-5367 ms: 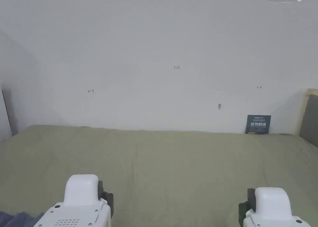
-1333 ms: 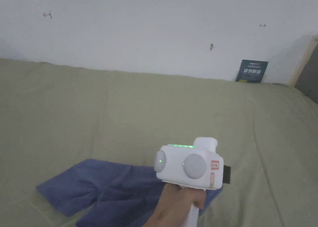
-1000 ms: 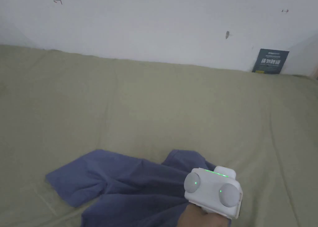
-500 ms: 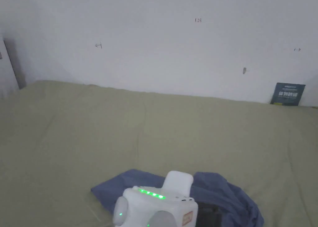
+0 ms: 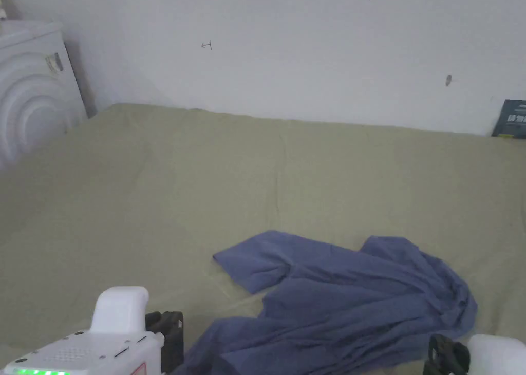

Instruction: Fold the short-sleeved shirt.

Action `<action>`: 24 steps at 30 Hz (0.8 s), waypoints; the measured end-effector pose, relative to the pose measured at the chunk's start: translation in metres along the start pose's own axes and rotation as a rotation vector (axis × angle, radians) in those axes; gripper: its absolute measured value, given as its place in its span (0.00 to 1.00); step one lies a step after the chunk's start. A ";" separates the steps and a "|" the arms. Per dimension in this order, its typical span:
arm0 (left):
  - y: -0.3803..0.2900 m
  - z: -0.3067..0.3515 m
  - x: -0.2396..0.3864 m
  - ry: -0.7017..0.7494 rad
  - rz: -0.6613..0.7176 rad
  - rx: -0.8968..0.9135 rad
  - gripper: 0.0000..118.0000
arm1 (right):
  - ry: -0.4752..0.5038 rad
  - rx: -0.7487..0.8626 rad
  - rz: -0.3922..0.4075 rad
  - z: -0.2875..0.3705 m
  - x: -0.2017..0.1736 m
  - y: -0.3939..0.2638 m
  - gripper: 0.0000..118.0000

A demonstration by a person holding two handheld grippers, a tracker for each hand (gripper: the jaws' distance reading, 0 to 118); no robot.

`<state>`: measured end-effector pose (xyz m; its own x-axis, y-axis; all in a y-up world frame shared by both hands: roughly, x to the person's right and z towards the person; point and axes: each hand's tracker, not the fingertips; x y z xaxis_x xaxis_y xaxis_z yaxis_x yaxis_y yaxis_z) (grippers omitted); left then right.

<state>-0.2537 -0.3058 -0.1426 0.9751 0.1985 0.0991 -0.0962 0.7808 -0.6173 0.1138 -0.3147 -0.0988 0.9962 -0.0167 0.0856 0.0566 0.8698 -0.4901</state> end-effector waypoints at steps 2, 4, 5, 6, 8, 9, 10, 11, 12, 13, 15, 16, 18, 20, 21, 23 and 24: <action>-0.008 -0.002 -0.017 0.014 0.018 -0.031 0.02 | 0.011 -0.007 0.005 -0.001 -0.005 -0.002 0.00; -0.010 -0.002 -0.010 0.021 0.028 -0.042 0.02 | 0.012 -0.018 0.009 -0.003 -0.008 -0.003 0.00; -0.012 -0.005 -0.013 0.030 0.026 -0.054 0.02 | 0.014 -0.020 0.011 -0.003 -0.009 -0.003 0.00; -0.013 -0.008 -0.017 0.035 0.028 -0.067 0.02 | 0.015 -0.022 0.013 -0.004 -0.009 -0.003 0.00; -0.012 -0.017 -0.014 0.033 0.025 -0.096 0.02 | 0.015 -0.030 0.017 -0.007 -0.010 -0.004 0.00; -0.013 -0.022 -0.015 0.029 0.033 -0.120 0.02 | 0.012 -0.035 0.020 -0.009 -0.011 -0.004 0.00; -0.013 -0.029 -0.017 0.024 0.037 -0.156 0.02 | 0.013 -0.038 0.021 -0.010 -0.010 -0.005 0.00; -0.011 -0.039 -0.016 0.011 0.030 -0.202 0.02 | 0.013 -0.040 0.018 -0.011 -0.010 -0.005 0.00; -0.012 -0.046 -0.017 0.025 0.037 -0.228 0.02 | 0.011 -0.044 0.015 -0.011 -0.009 -0.006 0.00; -0.013 -0.057 -0.020 0.017 0.031 -0.254 0.03 | 0.014 -0.048 0.013 -0.012 -0.009 -0.006 0.00; -0.014 -0.071 -0.023 0.008 0.013 -0.291 0.37 | 0.008 -0.053 0.012 -0.014 -0.009 -0.007 0.00; -0.013 -0.088 -0.033 0.015 0.017 -0.314 0.74 | 0.007 -0.056 0.011 -0.015 -0.008 -0.008 0.00; -0.014 -0.104 -0.037 0.012 0.017 -0.339 1.00 | 0.004 -0.065 0.003 -0.017 -0.005 -0.011 0.00; -0.009 -0.109 -0.038 0.015 0.042 -0.349 0.98 | 0.001 -0.077 0.000 -0.021 -0.004 -0.013 0.00; -0.007 -0.116 -0.039 0.027 0.023 -0.363 0.98 | -0.003 -0.084 -0.001 -0.023 -0.004 -0.015 0.00; -0.013 -0.123 -0.019 0.064 -0.015 -0.383 0.98 | 0.000 -0.097 -0.005 -0.026 -0.002 -0.017 0.00; -0.015 -0.128 -0.014 0.097 -0.048 -0.404 0.98 | -0.002 -0.103 -0.006 -0.027 -0.002 -0.017 0.00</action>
<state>-0.2398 -0.3965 -0.2349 0.9928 0.0957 0.0726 0.0166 0.4887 -0.8723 0.1124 -0.3429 -0.1136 0.9957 -0.0205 0.0904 0.0691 0.8142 -0.5764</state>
